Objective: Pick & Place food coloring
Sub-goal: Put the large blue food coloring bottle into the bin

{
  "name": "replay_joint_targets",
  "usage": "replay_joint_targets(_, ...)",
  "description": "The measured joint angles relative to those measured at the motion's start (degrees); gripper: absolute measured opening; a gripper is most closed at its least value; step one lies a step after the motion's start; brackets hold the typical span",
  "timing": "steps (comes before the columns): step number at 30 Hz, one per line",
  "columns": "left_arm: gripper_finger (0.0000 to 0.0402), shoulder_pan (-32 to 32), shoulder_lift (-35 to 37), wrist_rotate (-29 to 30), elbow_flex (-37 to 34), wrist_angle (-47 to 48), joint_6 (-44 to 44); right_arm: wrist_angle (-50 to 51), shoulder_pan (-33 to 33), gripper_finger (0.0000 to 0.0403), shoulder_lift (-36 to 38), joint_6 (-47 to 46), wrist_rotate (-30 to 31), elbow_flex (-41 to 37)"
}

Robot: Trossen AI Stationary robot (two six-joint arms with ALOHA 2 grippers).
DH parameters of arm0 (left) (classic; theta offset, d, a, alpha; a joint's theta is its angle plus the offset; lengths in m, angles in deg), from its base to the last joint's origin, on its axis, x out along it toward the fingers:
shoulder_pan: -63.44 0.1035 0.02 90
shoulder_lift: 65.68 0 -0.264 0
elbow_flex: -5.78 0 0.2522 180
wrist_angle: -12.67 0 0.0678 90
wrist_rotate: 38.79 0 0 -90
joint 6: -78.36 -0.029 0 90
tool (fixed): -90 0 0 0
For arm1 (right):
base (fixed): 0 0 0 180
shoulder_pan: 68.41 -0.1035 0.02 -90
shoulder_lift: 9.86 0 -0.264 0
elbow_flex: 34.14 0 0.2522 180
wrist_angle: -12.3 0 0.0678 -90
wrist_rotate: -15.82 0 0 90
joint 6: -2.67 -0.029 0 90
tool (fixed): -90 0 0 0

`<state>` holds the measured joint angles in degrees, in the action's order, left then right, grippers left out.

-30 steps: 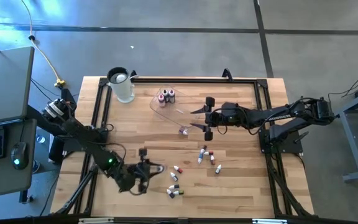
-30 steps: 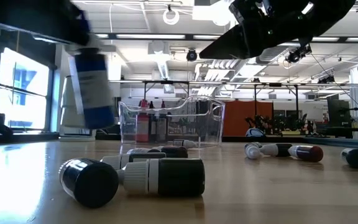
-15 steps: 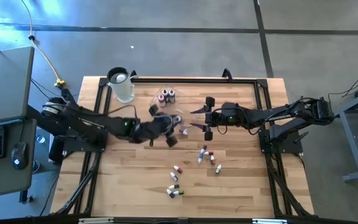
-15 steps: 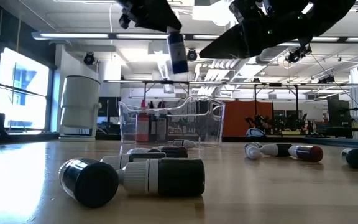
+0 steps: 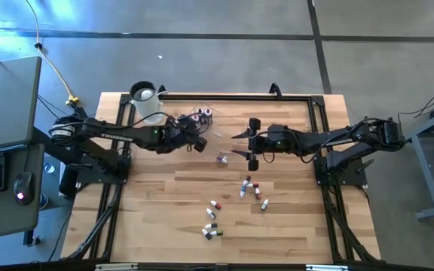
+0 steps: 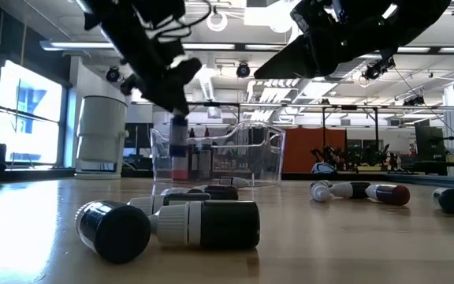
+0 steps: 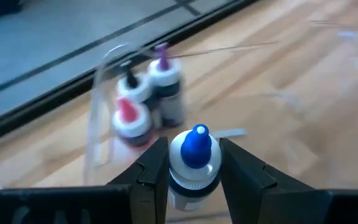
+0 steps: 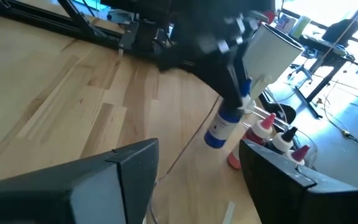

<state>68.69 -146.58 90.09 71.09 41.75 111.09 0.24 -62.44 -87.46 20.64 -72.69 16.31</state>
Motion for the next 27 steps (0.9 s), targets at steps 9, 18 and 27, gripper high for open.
replay_joint_targets(9,0.0104,4.4,0.1,-3.7,-10.4,-13.2,2.3,-0.1,0.0,0.0213,0.0,0.0,0.0,0.0)
replay_joint_targets(18,0.0138,4.5,0.2,-1.6,-12.3,-13.5,0.9,-0.1,0.0,0.0211,0.0,0.0,0.0,0.0)
replay_joint_targets(27,0.0145,4.5,0.0,-2.1,-12.5,-15.2,-4.4,-0.1,0.0,0.0211,0.0,0.0,0.0,0.0)
